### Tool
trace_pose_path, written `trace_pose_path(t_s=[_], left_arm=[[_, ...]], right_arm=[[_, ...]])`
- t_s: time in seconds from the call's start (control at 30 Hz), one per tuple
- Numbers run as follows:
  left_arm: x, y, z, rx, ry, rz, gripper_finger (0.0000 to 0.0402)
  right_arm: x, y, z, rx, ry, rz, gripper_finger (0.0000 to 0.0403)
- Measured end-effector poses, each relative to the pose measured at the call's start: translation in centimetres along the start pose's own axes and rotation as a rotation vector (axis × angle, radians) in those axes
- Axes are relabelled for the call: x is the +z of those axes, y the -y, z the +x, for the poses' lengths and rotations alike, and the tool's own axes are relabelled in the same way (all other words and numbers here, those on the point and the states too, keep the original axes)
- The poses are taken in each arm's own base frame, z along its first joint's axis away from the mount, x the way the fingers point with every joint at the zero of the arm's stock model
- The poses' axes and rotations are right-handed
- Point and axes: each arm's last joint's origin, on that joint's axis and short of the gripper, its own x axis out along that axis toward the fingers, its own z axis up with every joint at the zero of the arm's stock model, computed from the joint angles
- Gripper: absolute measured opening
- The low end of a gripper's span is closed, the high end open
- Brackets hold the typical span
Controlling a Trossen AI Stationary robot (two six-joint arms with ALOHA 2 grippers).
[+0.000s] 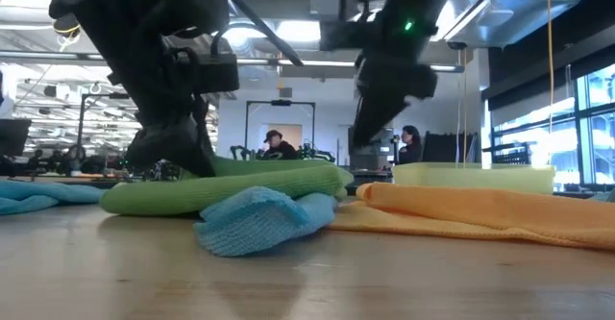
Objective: Fold microfiber towels
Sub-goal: Fold the green microfiber cloth, then put the folded green microfiber cloth into the yellow bin
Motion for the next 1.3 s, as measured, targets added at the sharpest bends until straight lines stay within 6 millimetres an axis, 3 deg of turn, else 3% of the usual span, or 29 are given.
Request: trace_pose_path(t_s=[0.13,0.3,0.47,0.57,0.77,0.93,1.07,1.3], left_arm=[[0.0,-0.3,-0.4,0.025,0.015,0.003,0.0152],[0.1,-0.9,-1.1,0.052,0.029,0.003,0.0152],[-0.4,-0.6,-3.9,-0.006,0.087,-0.027,0.0153],[-0.9,0.2,-6.2,-0.068,0.154,-0.011,0.0153],[-2.8,1.7,-9.9,-0.156,0.239,0.005,0.0153],[-4.3,2.7,-11.7,-0.183,0.291,-0.016,0.0153],[-5.1,3.1,-12.5,-0.184,0.32,-0.037,0.0153],[-5.9,3.4,-13.3,-0.188,0.357,-0.059,0.0153]], right_arm=[[0.4,-0.5,-3.2,0.113,0.111,-0.076,0.0124],[1.1,-4.0,-4.9,0.375,0.278,-0.174,0.0124],[0.2,-9.1,-3.8,0.376,0.333,-0.374,0.0128],[0.4,-10.9,-3.6,0.387,0.398,-0.403,0.0148],[1.9,-10.7,-2.1,0.235,0.453,-0.265,0.0237],[4.0,-11.5,-0.4,0.193,0.409,-0.238,0.0297],[5.6,-12.7,0.9,0.128,0.332,-0.243,0.0296],[7.0,-13.9,4.0,0.018,0.163,-0.251,0.0258]])
